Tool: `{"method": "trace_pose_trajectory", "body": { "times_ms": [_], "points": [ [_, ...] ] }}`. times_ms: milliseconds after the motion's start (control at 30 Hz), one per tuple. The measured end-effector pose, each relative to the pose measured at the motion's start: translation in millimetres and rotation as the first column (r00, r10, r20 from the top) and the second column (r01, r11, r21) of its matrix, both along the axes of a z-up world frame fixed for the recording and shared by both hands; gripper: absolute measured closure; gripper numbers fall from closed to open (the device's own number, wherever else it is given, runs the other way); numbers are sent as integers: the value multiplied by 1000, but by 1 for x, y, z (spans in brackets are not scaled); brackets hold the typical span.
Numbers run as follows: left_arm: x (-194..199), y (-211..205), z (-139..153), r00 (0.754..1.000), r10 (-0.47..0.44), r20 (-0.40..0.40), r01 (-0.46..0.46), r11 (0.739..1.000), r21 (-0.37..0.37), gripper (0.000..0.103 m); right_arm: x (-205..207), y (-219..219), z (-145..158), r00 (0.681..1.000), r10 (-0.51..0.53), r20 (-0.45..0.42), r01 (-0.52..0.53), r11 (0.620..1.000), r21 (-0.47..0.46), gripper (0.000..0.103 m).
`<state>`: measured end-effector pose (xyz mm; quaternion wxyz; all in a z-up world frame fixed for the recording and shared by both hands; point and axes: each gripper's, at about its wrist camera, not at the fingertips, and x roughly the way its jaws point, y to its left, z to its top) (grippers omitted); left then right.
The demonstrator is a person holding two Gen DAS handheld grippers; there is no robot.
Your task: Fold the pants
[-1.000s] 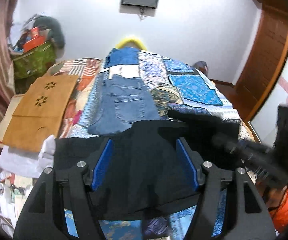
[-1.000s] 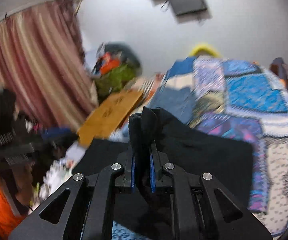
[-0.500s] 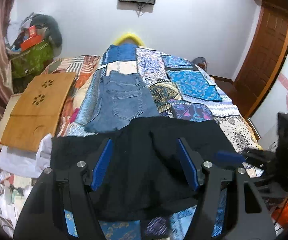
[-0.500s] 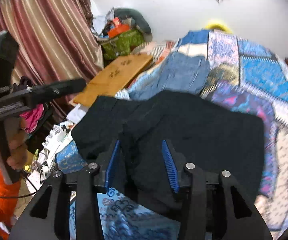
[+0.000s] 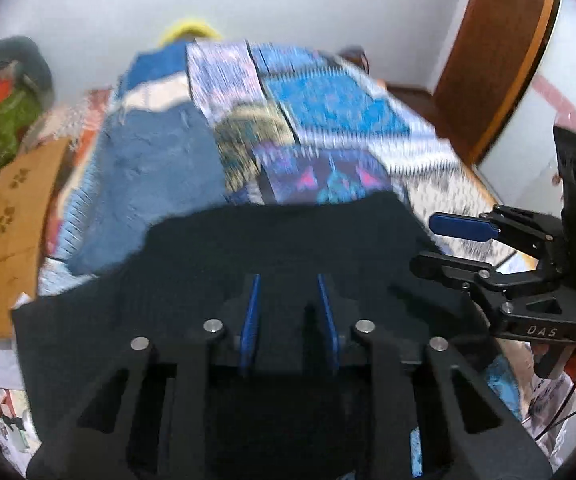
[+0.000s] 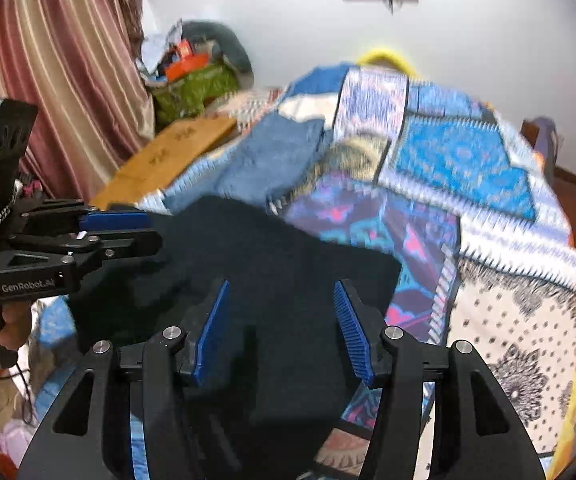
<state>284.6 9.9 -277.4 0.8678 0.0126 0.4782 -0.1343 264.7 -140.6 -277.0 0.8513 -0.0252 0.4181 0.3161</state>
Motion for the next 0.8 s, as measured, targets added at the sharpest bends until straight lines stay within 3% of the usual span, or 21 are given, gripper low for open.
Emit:
{"method": "trace_pose_trajectory", "body": {
  "times_ms": [100,133,300,533,633,800],
  "points": [
    [6,-8,-32,996,-9,-89,11,1000,21,75,0,3,-25,998,33,-61,-36,997,-62,62],
    [5,-7,-35,996,-9,-87,10,1000,19,75,-5,1,-28,998,40,-41,-43,997,-65,62],
    [-16,-1,-35,998,-15,-59,16,1000,11,75,-28,-14,-25,999,31,-18,-32,996,-83,62],
    [-57,-3,-31,1000,-23,8,22,995,94,75,-55,-33,-30,998,-33,-47,30,997,-73,60],
    [-69,-1,-27,1000,-5,27,2,995,101,75,-60,-41,-29,994,-72,-85,69,997,-36,60],
    [-83,12,-10,997,57,52,-62,991,119,74,-68,-36,-11,993,-111,-46,107,991,-76,60]
  ]
}}
